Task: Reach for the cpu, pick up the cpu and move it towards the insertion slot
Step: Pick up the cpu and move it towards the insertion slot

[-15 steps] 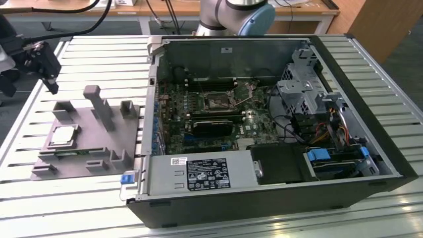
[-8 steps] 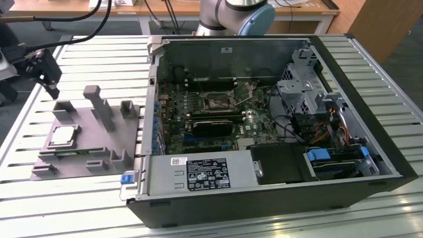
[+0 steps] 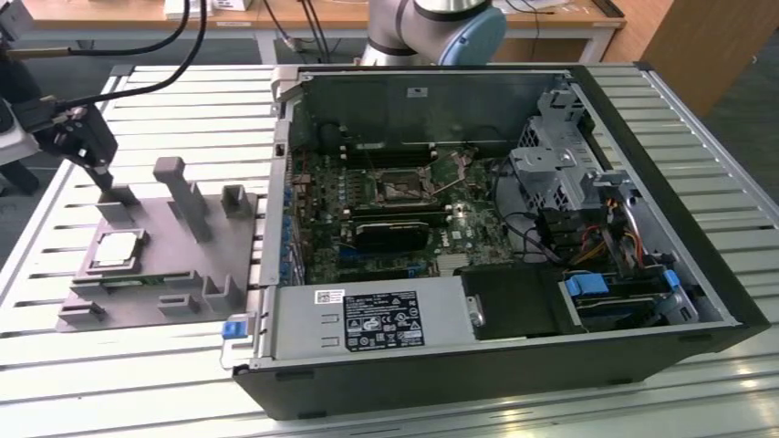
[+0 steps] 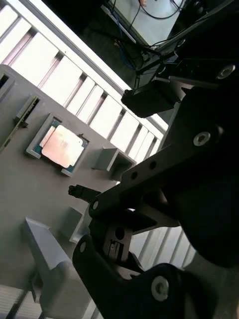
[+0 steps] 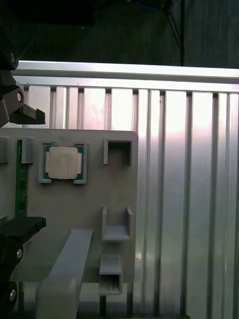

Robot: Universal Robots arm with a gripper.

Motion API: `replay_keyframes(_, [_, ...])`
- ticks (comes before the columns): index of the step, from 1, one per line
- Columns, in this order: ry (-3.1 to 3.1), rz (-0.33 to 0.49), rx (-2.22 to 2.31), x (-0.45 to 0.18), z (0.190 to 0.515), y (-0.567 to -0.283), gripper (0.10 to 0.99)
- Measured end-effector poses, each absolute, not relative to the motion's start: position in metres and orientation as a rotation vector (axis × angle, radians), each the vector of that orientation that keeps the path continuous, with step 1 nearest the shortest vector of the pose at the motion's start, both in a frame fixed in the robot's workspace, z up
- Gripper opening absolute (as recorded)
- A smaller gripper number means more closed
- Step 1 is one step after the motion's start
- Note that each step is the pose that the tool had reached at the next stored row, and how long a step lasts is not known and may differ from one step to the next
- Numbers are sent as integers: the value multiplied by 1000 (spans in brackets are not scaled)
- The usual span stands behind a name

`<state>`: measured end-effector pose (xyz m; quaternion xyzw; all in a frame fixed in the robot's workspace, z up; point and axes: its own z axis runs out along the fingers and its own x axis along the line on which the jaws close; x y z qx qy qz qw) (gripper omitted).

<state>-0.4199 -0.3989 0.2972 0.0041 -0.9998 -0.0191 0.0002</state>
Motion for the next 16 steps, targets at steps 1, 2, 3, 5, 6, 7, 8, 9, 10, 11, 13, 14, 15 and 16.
replay_keyframes(1, [-3141,-60,13,-420,295,-399,824])
replay_keyframes(2, [-3141,-60,13,-420,294,-399,824])
replay_keyframes(3, [-3141,-60,13,-420,292,-399,824])
replay_keyframes(5, [-3141,-60,13,-420,288,-400,824])
replay_keyframes(6, [-3141,-60,13,-420,286,-401,824])
replay_keyframes(7, [-3141,-61,13,-420,284,-401,824])
replay_keyframes(8, [-3141,-61,13,-420,283,-401,824])
replay_keyframes(9, [-3141,-61,13,-420,281,-401,824])
replay_keyframes(10, [-3141,-61,13,-420,279,-401,824])
replay_keyframes(11, [-3141,-61,13,-420,277,-401,824])
replay_keyframes(13, [-3141,-61,13,-420,273,-402,824])
replay_keyframes(14, [-3141,-61,13,-420,272,-402,824])
replay_keyframes(15, [-3141,-61,13,-420,270,-402,824])
replay_keyframes(16, [-3141,-61,13,-420,268,-402,824])
